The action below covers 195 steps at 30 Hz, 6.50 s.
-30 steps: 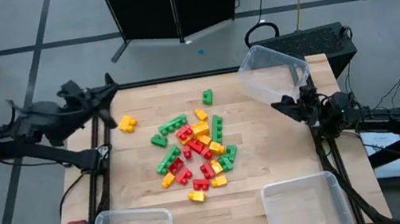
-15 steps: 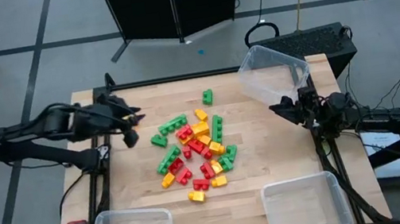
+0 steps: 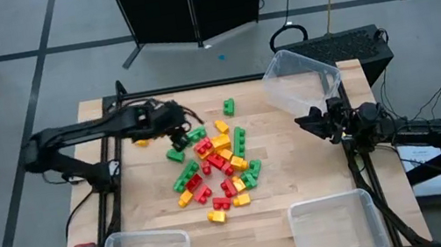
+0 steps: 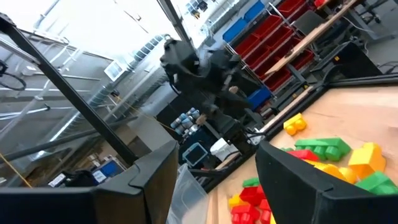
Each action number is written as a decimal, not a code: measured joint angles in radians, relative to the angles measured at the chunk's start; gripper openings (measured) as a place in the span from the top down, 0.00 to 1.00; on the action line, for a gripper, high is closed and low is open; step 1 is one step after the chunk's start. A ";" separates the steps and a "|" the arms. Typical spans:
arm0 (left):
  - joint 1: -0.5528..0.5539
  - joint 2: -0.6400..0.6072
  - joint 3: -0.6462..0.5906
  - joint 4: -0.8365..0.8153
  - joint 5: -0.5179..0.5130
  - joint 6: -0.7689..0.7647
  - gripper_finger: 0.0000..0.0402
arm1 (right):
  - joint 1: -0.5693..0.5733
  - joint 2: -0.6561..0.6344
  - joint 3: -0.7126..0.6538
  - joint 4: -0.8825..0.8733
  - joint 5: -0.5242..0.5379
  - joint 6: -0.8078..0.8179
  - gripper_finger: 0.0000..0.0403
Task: Sort blocks
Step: Put the green game piece into the bottom left transparent bin
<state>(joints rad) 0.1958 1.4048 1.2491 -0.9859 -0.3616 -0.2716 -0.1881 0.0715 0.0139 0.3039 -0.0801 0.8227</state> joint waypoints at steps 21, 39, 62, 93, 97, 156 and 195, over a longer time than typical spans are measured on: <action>0.106 0.356 0.000 0.015 0.215 0.193 0.40 | 0.000 0.000 0.000 -0.003 0.000 0.029 0.48; 0.107 0.523 0.002 0.065 0.235 0.276 0.42 | 0.000 0.000 0.000 -0.003 0.000 0.029 0.48; 0.132 0.342 0.016 0.020 0.204 0.139 1.00 | 0.000 0.000 0.000 -0.057 0.000 0.056 0.48; -0.792 -0.274 0.018 0.124 0.409 -0.512 1.00 | 0.000 0.000 0.000 -0.063 0.001 0.068 0.48; -0.939 -0.198 0.018 0.159 0.408 -0.643 1.00 | 0.000 0.000 0.000 -0.063 0.001 0.080 0.48; -1.025 -0.163 0.018 0.189 0.309 -0.868 0.49 | 0.000 0.000 0.000 -0.023 0.000 -0.002 0.48; -0.674 -0.256 0.018 0.580 -0.219 -0.238 0.49 | 0.000 0.000 0.484 -0.255 -0.185 -0.246 0.48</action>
<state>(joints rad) -0.4781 1.1492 1.2671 -0.4056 -0.5804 -0.5100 -0.1879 0.0715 0.4982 0.0493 -0.2649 0.5768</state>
